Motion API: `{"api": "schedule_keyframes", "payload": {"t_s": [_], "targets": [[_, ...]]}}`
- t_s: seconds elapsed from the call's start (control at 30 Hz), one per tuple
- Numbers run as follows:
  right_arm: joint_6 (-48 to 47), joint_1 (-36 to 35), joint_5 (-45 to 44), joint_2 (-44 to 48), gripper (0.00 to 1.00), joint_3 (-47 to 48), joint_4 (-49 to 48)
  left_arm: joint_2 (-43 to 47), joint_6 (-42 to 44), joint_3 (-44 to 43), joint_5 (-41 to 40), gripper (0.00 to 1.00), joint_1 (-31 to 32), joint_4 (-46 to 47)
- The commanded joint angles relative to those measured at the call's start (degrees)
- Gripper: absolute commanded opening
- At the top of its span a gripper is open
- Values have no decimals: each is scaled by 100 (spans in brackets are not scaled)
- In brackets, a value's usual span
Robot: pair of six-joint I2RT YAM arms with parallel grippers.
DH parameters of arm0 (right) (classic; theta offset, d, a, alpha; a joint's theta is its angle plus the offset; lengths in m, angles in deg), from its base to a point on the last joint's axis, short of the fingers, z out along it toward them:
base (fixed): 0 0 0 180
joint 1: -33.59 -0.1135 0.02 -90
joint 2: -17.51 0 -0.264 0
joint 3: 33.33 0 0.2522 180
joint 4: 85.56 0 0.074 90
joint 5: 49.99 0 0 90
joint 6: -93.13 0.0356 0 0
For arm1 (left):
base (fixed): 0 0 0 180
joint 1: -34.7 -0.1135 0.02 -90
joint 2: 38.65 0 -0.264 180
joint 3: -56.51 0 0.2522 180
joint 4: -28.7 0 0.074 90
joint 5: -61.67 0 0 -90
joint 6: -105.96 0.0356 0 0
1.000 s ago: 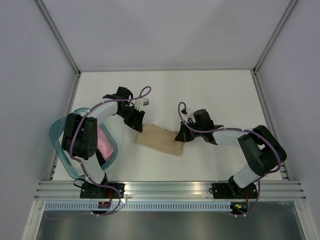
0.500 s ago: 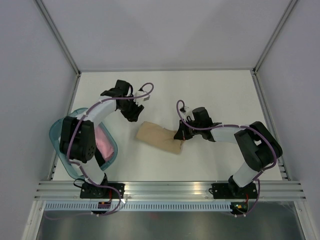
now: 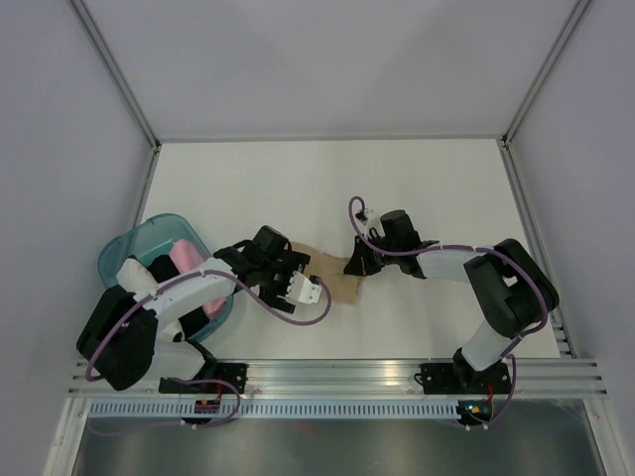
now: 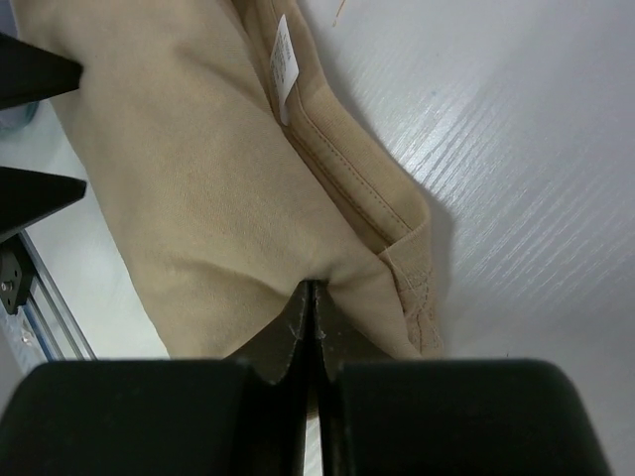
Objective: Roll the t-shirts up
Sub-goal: Roll the tshirt
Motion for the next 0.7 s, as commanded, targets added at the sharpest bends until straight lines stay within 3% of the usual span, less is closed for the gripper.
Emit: {"api": "schedule_keyframes", "payload": {"t_s": [0.0,0.27,0.33,0.37,0.4,0.43,0.5,0.53,0.57,0.6,0.67], "targets": [[-198,23,48,-61,7,177,42,-446,459,-133,-381,100,76,789],[-611,76,399,-139,10,282,42,-1044,370,33,-715,100,85,1344],[-655,164,548,-140,11,326,6,-1158,441,34,-742,93,76,1370],[-708,190,593,-140,12,361,41,-1229,459,16,-733,88,76,1379],[-839,216,619,-113,13,457,181,-1360,467,-36,-716,71,76,1379],[-936,225,611,-78,15,510,287,-1431,494,-72,-663,61,76,1379],[-1190,243,541,105,19,685,637,-1580,459,-159,-601,48,76,1397],[-1270,234,523,211,22,730,735,-1624,337,-308,-575,33,76,1388],[-1358,234,453,351,30,757,814,-1651,257,-388,-583,28,76,1327],[-1463,234,418,727,33,722,859,-1721,187,-606,-549,16,67,1239],[-1962,208,252,1464,38,399,667,-1757,-111,-983,-234,3,6,750]]}}
